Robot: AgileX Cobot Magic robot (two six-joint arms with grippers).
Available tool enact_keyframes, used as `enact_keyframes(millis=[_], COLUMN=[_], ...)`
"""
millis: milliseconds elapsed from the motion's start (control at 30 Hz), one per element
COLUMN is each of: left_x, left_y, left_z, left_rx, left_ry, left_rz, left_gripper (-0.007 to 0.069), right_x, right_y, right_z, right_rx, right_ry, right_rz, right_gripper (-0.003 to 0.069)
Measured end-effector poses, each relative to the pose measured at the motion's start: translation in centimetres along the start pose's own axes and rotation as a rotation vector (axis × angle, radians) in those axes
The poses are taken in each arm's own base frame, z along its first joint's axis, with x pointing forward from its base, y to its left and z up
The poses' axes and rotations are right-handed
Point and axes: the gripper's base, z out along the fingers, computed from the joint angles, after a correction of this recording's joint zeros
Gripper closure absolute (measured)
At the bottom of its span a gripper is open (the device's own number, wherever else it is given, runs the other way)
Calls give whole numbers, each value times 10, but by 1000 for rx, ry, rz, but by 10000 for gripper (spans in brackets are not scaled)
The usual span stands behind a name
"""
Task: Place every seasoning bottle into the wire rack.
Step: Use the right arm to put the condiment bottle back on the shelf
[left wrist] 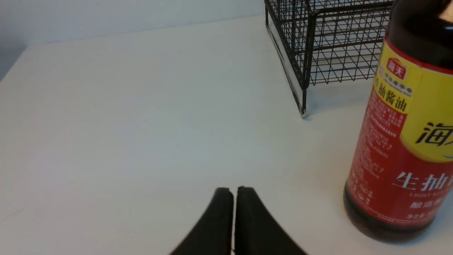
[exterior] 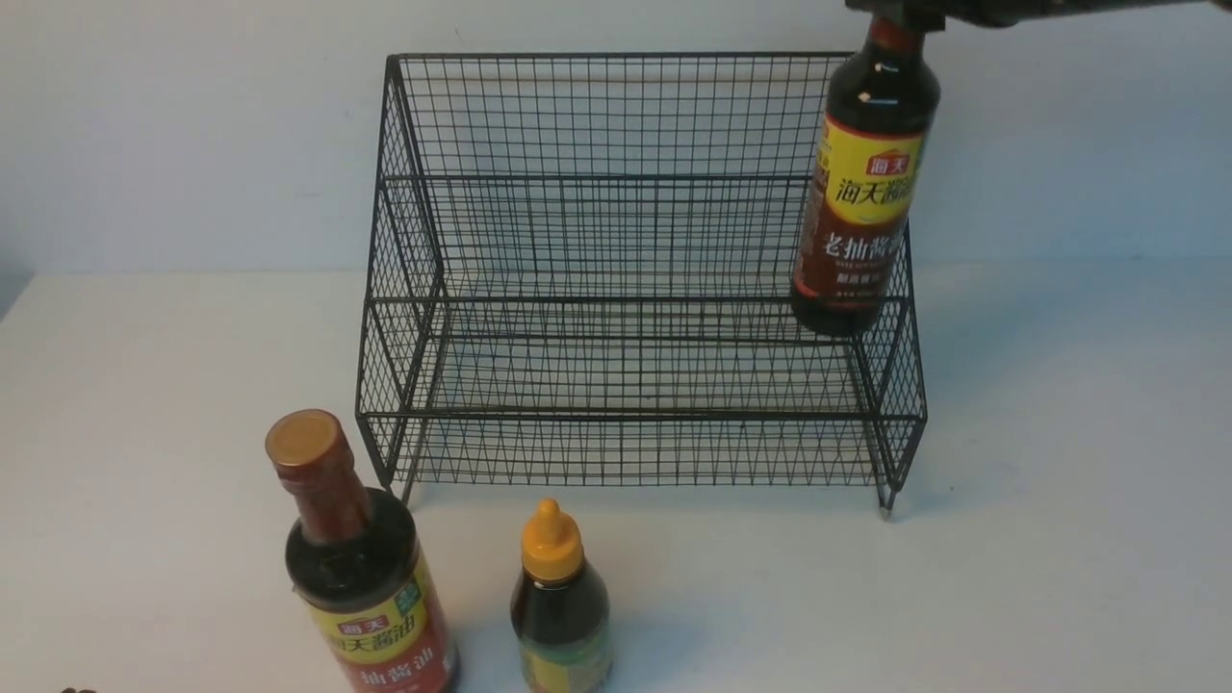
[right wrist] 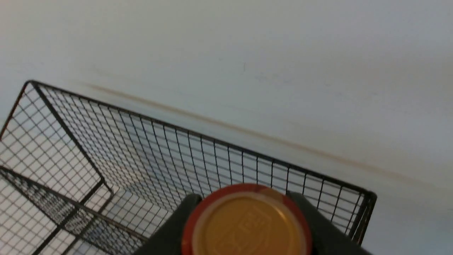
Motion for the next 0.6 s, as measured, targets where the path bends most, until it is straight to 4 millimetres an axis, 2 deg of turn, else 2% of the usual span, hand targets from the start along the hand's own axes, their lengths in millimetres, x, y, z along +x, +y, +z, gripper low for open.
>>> enact_keyframes(millis=[100, 200, 600], left_x=[0, 0, 0], left_y=[0, 0, 0], left_z=[0, 0, 0], left_rx=[0, 0, 0], left_ry=[0, 0, 0], left_rz=[0, 0, 0], left_gripper=[629, 629, 629], right_x=[21, 31, 33], right_y=[-3, -4, -4], right_z=[16, 23, 21], right_rx=[-11, -20, -20], right_ry=[144, 215, 259], right_rz=[-40, -49, -36], right_gripper=[384, 384, 384])
